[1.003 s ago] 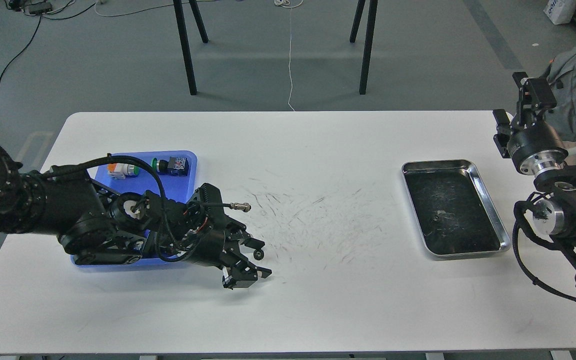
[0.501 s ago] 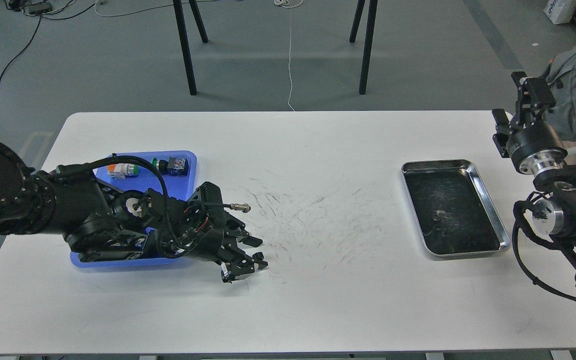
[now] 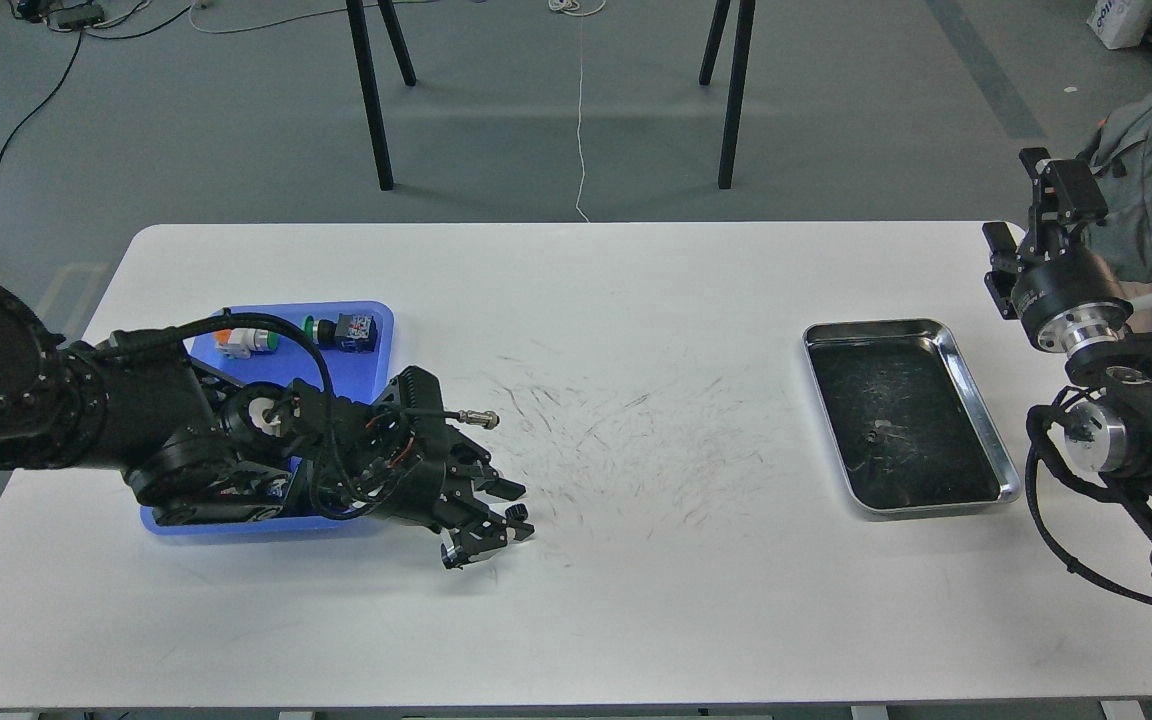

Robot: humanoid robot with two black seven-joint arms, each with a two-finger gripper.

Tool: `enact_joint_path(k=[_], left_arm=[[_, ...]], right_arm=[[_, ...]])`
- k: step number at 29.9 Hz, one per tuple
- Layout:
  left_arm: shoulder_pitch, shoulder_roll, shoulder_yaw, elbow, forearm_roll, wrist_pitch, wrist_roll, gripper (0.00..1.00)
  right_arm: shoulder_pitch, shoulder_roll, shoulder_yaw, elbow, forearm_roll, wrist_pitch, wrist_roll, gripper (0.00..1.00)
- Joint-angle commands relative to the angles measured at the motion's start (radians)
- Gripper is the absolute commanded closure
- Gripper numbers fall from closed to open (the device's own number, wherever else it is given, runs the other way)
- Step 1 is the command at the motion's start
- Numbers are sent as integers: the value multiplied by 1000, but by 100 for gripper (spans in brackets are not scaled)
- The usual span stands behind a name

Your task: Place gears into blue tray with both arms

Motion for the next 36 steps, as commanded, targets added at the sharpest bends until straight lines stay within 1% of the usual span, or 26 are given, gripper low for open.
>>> enact_joint_path(k=[1,6,12,14,16,17,29,32,36], left_arm=[[-2,3,2,3,-1,-1,0,68],[-2,1,0,10,-2,-1,0,74],[-2,3,0,15,-2,-1,0,75],[-2,6,2,16,-1,-1,0,80],[-2,6,0,18,-2,-1,0,82],[-2,6,0,18,-2,-1,0,85],[-2,12,-27,27,-28,-3,0,87],[-21,26,-41,71,-56,-10,0,87],[-77,52,-52,104,-114,-15,0,87]], right_arm=[[-1,1,0,0,0,-2,0,4],[-2,1,-1,0,-5,-2,0,4],[0,1,-23,-2,-5,-3,0,4],[0,0,-23,-2,-5,-3,0,4],[-1,1,-26,-2,-5,-5,0,4],[-2,1,-27,-2,-6,-8,0,4],[-2,-2,-32,-2,-8,-9,0,4],[2,1,-40,-2,-6,-11,0,4],[0,1,-41,0,-6,-12,0,4]])
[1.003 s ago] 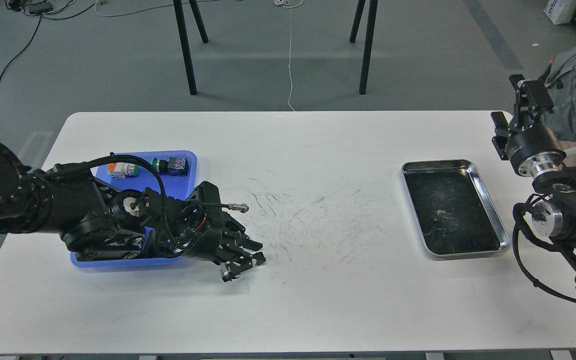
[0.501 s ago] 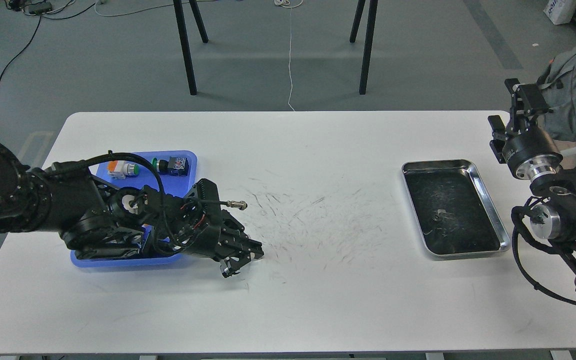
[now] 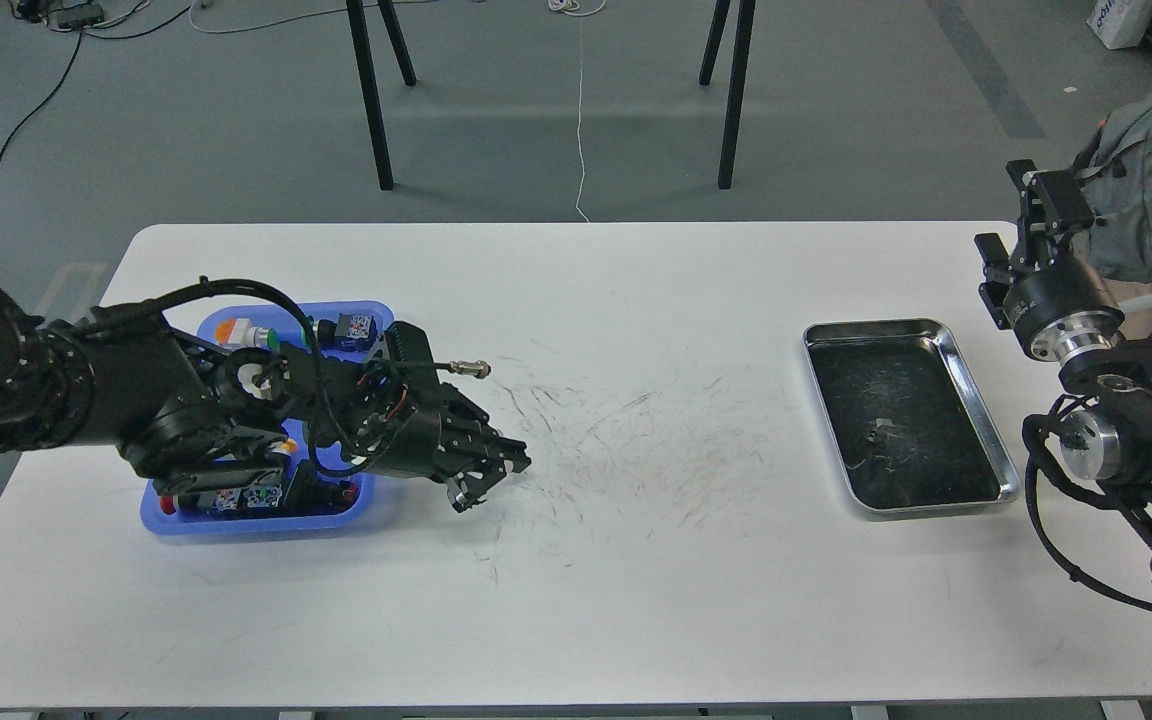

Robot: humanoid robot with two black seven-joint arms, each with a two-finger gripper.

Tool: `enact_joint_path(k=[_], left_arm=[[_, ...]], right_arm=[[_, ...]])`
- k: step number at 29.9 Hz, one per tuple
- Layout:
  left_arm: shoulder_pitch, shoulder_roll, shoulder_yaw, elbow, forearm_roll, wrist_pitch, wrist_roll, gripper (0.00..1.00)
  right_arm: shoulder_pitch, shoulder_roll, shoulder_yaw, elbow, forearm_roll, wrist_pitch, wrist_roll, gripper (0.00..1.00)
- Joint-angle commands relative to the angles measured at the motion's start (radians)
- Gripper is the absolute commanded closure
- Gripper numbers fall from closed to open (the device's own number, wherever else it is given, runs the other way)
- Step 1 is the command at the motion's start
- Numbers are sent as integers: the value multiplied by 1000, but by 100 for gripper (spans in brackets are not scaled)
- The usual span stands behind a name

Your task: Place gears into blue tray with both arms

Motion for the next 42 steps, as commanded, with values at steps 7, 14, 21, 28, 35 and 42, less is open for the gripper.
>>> enact_joint_path(k=[7,14,21,28,35,42], left_arm=[[-46,77,-26,116,-205,-86,0,87],[-3,209,-40,124,-254,-95,0,87],[101,307,-41,137,-257,-81,0,87],[215,319,-130,197,-255,-86,0,87],[286,307,-156,283,-257,-88,0,87],[296,305,-159,309,-257,-89,0,87]], right_arm=[[6,2,-2,2,1,-2,0,4],[10,4,-3,4,1,-4,0,4],[13,4,-3,4,1,-4,0,4],[15,4,-3,5,1,-5,0,4],[15,6,0,5,1,-7,0,4],[15,12,1,12,3,-8,0,4]])
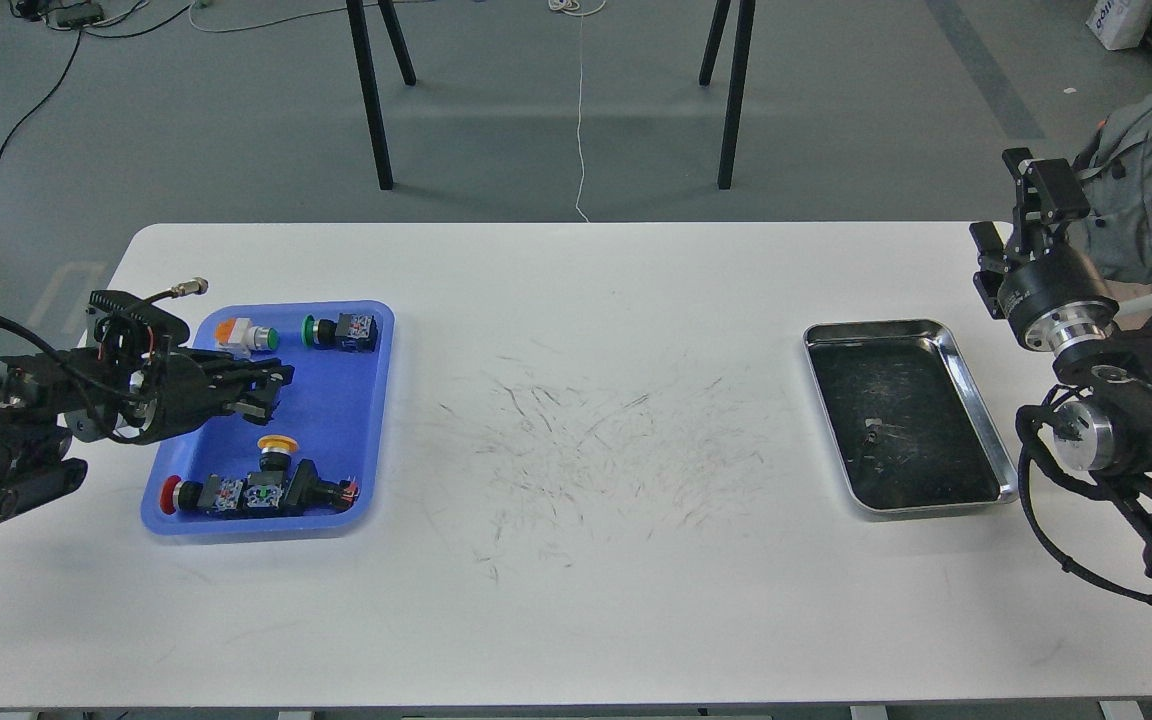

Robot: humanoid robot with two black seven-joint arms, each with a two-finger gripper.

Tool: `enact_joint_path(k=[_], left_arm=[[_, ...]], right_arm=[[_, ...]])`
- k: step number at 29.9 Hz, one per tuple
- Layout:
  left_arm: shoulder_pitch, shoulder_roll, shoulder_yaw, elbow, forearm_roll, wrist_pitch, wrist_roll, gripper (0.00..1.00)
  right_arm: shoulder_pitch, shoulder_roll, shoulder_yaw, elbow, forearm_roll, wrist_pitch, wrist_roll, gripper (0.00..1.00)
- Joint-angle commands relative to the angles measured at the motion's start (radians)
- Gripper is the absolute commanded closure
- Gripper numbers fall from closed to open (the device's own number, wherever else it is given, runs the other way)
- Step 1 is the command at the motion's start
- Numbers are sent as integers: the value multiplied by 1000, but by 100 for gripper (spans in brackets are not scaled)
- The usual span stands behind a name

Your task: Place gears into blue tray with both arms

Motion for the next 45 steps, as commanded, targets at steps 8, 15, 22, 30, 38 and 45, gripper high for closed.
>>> enact_joint_path(k=[8,15,22,30,38,45], left_arm=[[21,-1,-2,12,0,1,0,76],[23,-1,-19,10,0,3,0,68],[17,25,-145,-4,-2,0,0,52],[1,98,-401,-5,-11,-62,0,24],[15,105,-783,-65,-204,-178,0,1],[-35,42,-935,-70,-443,-307,0,1]], right_arm=[[-2,8,-4,1,-1,0,0,4],[-2,8,-4,3,-1,0,0,4],[-1,8,-4,3,-1,0,0,4],[-2,8,-7,7,-1,1,0,4],[1,-12,-33,53,-3,4,0,4],[39,-106,-193,114,-1,6,0,4]])
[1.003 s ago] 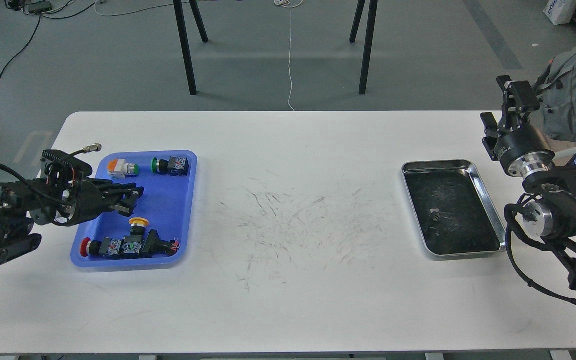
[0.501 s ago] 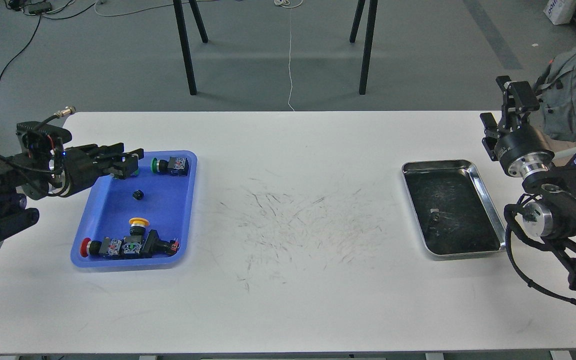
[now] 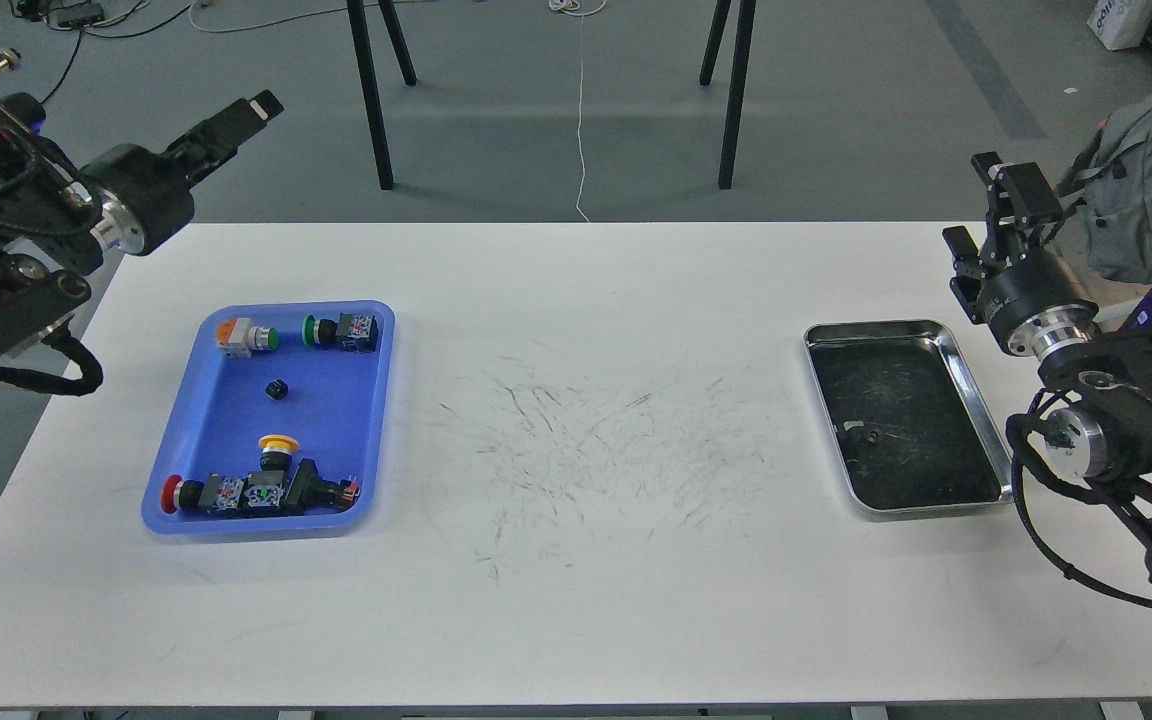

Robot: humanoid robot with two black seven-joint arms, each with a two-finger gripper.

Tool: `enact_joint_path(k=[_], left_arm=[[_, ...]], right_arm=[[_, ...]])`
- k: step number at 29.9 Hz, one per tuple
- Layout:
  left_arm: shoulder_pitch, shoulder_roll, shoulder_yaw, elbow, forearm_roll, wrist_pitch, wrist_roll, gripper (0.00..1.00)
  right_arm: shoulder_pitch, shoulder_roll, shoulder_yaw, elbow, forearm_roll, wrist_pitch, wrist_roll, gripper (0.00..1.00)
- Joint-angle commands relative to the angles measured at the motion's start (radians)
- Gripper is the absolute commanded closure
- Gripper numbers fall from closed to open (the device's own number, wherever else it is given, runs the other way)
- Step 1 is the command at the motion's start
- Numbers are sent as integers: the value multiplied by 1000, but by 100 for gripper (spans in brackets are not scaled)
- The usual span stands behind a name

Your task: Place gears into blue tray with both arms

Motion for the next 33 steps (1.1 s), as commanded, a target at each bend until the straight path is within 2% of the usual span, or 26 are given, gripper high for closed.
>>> enact_joint_path(k=[1,5,10,14,17,19,22,25,33], left_arm=[[-58,-40,-24,-1,-83,-18,0,1],[-75,-66,-92,2,-142,-18,0,1],[-74,-100,-142,3,-159,-19,0,1],[-68,-123,-230,2,-183,-73,0,1],[-63,-172,-239,40,-192,-94,0,1],[-56,-187,-239,65,-212,-104,0,0],[-22,-215,-239,75,-240,-160,0,0],[-6,-258,-239,118,-252,-167,0,0],[38,-284,-233,115,-301,-268,0,0]], right_arm=[[30,-58,-98,45,2,1,0,4],[70,-138,-194,103,-1,7,0,4],[199,-273,-430,196,-98,45,0,4],[334,-319,-634,229,-135,102,-2,4],[406,-337,-747,232,-136,108,-4,4],[433,-356,-793,244,-150,113,-4,4],[469,-385,-833,261,-220,140,-7,4],[490,-399,-842,267,-343,165,-13,4],[530,-400,-840,266,-575,208,-19,4]])
